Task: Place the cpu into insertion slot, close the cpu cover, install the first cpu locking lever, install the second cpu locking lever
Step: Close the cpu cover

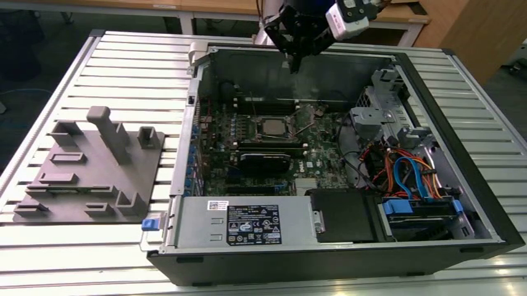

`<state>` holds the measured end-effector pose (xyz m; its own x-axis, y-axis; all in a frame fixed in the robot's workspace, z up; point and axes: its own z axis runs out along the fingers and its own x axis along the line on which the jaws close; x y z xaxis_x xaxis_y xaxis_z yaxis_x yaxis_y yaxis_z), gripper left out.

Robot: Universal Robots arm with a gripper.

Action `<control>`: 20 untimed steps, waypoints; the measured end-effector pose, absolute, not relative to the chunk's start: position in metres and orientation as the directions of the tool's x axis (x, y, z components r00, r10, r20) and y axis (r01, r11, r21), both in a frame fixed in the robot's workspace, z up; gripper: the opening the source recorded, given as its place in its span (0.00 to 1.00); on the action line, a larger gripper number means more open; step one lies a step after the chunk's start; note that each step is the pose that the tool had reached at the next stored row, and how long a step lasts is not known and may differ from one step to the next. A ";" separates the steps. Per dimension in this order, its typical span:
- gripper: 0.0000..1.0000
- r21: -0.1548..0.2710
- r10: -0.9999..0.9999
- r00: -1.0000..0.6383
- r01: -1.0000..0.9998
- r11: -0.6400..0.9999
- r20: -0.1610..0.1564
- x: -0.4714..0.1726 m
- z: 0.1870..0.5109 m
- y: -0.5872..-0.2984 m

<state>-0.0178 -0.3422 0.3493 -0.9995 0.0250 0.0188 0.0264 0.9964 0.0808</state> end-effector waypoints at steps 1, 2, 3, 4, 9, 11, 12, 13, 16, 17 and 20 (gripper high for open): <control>0.10 0.080 0.025 -1.000 0.026 0.996 0.019 -0.015 0.348 -0.342; 0.10 0.080 0.025 -1.000 0.026 0.996 0.019 -0.013 0.346 -0.342; 0.10 0.080 0.025 -1.000 0.026 0.996 0.019 -0.012 0.344 -0.342; 0.10 0.080 0.025 -1.000 0.026 0.996 0.019 -0.011 0.343 -0.342; 0.10 0.080 0.025 -1.000 0.026 0.996 0.019 -0.011 0.343 -0.342; 0.10 0.080 0.025 -1.000 0.026 0.996 0.019 -0.011 0.343 -0.342; 0.10 0.080 0.025 -1.000 0.026 0.996 0.019 -0.011 0.343 -0.342; 0.10 0.080 0.025 -1.000 0.026 0.996 0.019 -0.011 0.343 -0.342; 0.10 0.080 0.025 -1.000 0.026 0.996 0.019 -0.011 0.343 -0.342; 0.10 0.080 0.025 -1.000 0.026 0.996 0.019 -0.011 0.342 -0.342; 0.10 0.080 0.025 -1.000 0.026 0.996 0.019 -0.011 0.340 -0.343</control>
